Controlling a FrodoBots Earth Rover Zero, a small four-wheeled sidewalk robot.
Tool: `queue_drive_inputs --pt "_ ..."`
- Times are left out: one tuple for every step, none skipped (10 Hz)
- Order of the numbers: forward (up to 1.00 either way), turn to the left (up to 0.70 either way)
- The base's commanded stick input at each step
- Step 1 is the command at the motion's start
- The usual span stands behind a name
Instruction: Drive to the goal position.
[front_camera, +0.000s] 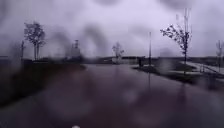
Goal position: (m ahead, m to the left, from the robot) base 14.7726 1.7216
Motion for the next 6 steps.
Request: queue_drive_inputs --pt "0.7 0.0" --pt "0.7 0.0" --pt "0.7 0.0" --pt "0.7 0.0" --pt "0.7 0.0" --pt "0.7 0.0"
